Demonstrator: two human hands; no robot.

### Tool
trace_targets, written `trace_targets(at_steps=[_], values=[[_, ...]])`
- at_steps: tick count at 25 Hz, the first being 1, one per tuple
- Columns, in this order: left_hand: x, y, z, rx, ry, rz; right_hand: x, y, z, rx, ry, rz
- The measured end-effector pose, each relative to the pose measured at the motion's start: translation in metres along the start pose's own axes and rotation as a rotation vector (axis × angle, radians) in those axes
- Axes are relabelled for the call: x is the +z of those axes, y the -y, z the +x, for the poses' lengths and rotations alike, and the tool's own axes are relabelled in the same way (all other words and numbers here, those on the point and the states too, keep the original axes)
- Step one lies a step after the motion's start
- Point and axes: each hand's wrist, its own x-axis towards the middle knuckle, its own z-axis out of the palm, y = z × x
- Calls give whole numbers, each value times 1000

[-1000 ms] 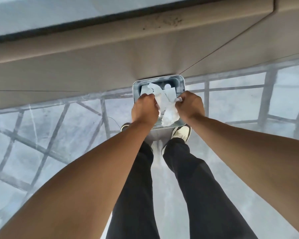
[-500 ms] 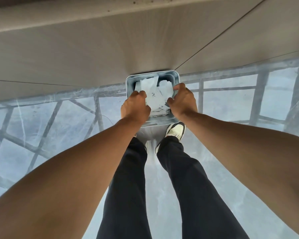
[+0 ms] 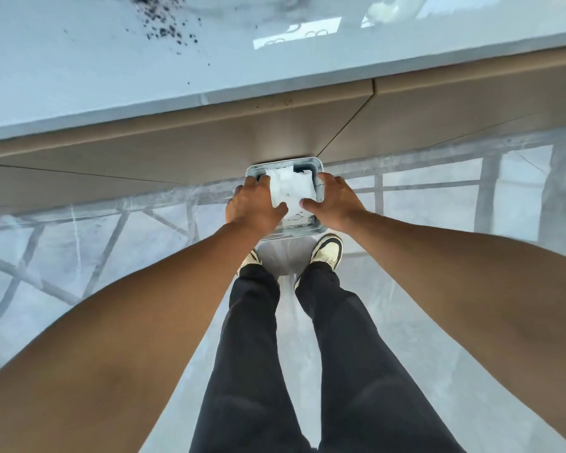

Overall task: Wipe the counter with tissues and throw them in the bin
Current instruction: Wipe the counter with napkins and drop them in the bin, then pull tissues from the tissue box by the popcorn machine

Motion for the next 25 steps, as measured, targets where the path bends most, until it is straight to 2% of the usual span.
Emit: trace_targets(at_steps=[4, 13, 20, 25], values=[[-42, -16, -31, 23, -20, 70, -33, 23, -37, -73, 60, -60], [-116, -40, -113, 13, -108, 113, -94, 66, -127, -119, 50, -170], [-140, -44, -162, -68, -149, 130, -134, 74, -170, -178, 56, -288], [-162, -57, -180, -7, -188, 179, -167, 82, -191, -170, -16, -282]])
